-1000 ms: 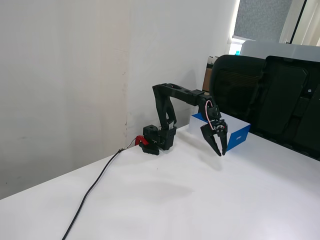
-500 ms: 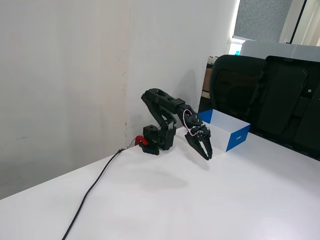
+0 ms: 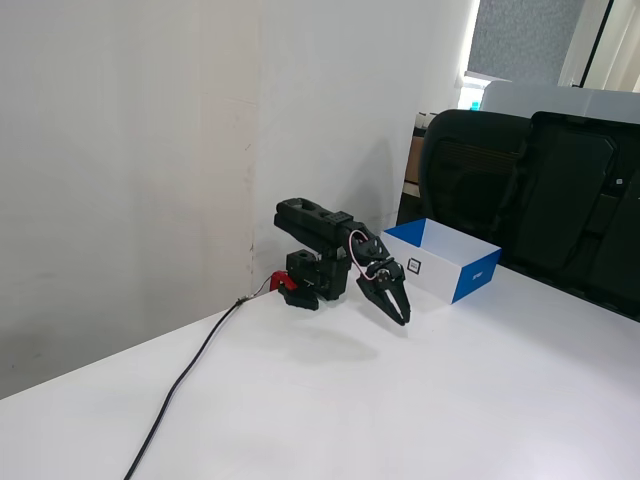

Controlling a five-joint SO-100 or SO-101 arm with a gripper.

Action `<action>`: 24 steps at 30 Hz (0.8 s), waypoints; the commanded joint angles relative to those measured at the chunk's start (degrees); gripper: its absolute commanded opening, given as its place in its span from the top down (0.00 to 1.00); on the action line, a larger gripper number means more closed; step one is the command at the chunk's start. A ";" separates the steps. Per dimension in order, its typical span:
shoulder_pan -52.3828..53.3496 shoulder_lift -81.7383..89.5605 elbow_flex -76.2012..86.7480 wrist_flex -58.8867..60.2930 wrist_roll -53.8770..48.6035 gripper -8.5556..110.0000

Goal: Grasp the gray block and put it in the box.

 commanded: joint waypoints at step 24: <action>2.90 17.31 8.17 13.89 4.22 0.93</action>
